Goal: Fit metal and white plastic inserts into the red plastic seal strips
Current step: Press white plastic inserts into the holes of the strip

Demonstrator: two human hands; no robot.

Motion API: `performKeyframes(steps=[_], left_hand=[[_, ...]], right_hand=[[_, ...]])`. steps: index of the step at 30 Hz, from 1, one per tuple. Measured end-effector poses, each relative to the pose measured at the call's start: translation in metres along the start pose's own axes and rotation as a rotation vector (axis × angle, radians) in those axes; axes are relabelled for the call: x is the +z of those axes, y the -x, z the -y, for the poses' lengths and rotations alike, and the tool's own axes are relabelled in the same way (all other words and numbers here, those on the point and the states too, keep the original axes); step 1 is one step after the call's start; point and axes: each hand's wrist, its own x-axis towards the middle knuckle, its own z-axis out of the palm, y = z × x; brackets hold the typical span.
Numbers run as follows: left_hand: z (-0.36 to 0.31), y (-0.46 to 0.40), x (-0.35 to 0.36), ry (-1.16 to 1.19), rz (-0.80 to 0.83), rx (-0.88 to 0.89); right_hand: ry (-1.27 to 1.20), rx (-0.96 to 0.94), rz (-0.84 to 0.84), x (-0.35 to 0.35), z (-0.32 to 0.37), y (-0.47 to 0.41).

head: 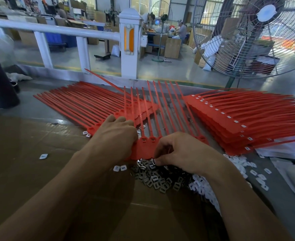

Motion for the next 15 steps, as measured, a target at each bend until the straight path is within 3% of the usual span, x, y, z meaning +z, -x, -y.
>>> performKeyframes(steps=[7,10,15], left_hand=[[0.004,0.0,0.004,0.245,-0.061,-0.122],[0.004,0.001,0.008,0.294,-0.142,-0.158],[0.001,-0.004,0.012,0.678,-0.28,-0.121]], right_hand=[[0.078,-0.027,0.008,-0.001,-0.001,0.0],[0.077,-0.064,-0.076,0.0,-0.004,-0.001],[-0.28,-0.049,-0.308,0.009,-0.013,-0.01]])
